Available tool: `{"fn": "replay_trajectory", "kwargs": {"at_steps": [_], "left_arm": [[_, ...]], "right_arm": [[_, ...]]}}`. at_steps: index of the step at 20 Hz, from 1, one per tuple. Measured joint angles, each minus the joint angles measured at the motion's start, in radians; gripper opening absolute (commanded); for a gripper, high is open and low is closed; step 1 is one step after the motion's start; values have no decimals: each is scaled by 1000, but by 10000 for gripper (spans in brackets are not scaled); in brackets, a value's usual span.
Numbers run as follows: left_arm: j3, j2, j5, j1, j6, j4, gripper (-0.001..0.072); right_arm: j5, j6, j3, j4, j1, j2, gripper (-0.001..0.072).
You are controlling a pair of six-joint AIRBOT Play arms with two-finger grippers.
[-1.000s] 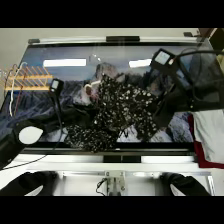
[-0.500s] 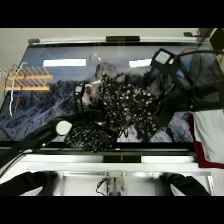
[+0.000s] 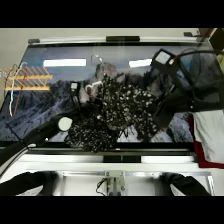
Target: Fold the shirts.
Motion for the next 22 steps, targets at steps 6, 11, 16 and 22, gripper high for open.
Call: {"fn": "replay_trajectory", "kwargs": {"at_steps": [6,11,16,22], "left_arm": [[1,70,-132,193,95,3,49],[27,84,-173,299,114,2,50],[49,78,-181,338,118,-1,50],[57,26,-197,320,72,-1,50]], "right_arm": [[-2,-1,0,3,0,0,38],[-11,-27,0,55,0,0,38],[1,-49,0,105,-1,0,37],[5,-72,0,140,0,0,38]]}}
